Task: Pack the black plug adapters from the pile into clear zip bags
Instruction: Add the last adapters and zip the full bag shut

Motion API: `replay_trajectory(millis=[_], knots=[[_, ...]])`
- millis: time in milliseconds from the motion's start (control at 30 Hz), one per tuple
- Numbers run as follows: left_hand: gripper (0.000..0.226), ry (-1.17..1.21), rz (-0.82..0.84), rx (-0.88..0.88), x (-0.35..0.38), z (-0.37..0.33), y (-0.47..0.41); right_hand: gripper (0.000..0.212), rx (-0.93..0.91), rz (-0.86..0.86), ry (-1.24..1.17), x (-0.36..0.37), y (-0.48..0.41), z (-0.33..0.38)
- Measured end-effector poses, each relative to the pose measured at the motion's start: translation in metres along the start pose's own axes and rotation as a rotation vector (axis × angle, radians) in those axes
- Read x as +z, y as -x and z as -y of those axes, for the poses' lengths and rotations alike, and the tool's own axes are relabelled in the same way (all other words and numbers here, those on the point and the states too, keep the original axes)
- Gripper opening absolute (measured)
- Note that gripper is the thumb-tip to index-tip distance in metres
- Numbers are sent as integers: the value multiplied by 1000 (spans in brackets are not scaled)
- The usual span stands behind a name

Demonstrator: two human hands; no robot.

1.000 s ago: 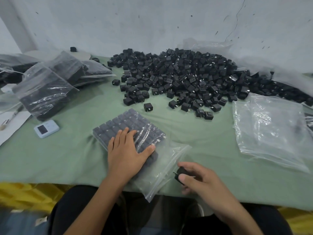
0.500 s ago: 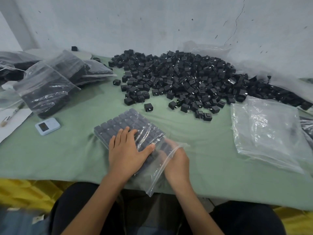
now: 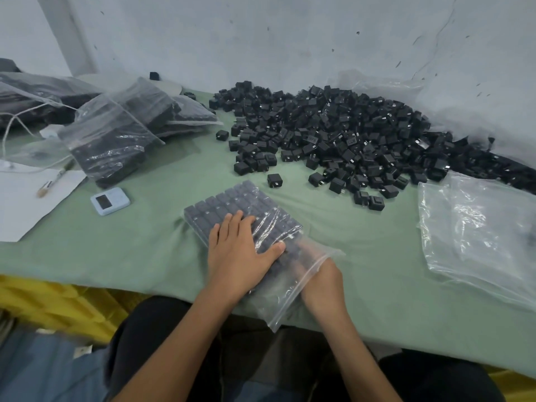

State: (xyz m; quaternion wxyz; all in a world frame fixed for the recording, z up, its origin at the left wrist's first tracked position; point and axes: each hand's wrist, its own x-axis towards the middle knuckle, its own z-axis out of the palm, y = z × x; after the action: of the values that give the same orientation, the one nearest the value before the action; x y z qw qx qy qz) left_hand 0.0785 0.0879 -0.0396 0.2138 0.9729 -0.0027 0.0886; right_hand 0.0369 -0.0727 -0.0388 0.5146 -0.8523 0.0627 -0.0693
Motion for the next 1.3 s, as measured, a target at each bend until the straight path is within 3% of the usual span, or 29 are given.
replay_trajectory(millis=[133, 300, 433, 533, 633, 700, 767, 867, 967, 1033, 1167, 1233, 1300], knots=[[97, -12, 12, 10, -1, 0, 0, 32, 7, 30, -90, -3, 6, -3], [89, -68, 65, 34, -8, -3, -5, 22, 10, 82, -93, -7, 2, 5], [78, -100, -38, 24, -9, -15, -9, 24, 6, 73, -67, -8, 3, 6], [92, -80, 4, 7, -3, -16, -9, 28, 16, 103, -82, -9, 7, 9], [104, -80, 44, 11, 2, -11, -13, 32, 0, 333, -92, -30, 17, 10], [106, -89, 43, 10, 4, -10, -13, 23, -59, 574, 5, -64, 19, 12], [107, -100, 45, 1, 4, -10, -13, 19, -46, 693, 4, -103, 13, 22], [106, -104, 51, -10, 5, -11, -12, 28, -84, 448, -49, -131, -30, 45], [107, -95, 53, -14, 4, -11, -10, 25, -184, 254, 111, -96, -104, 68], [107, -97, 45, -19, 3, -11, -10, 27, -237, 290, 326, -54, -157, 74], [106, -80, 19, -19, 3, -12, -11, 56, -366, 460, 764, 17, -224, 59], [105, -73, 6, -22, 3, -12, -10, 64, -375, 526, 870, 35, -237, 46], [104, -66, -2, -26, 2, -12, -10, 54, -376, 494, 873, 41, -245, 37]])
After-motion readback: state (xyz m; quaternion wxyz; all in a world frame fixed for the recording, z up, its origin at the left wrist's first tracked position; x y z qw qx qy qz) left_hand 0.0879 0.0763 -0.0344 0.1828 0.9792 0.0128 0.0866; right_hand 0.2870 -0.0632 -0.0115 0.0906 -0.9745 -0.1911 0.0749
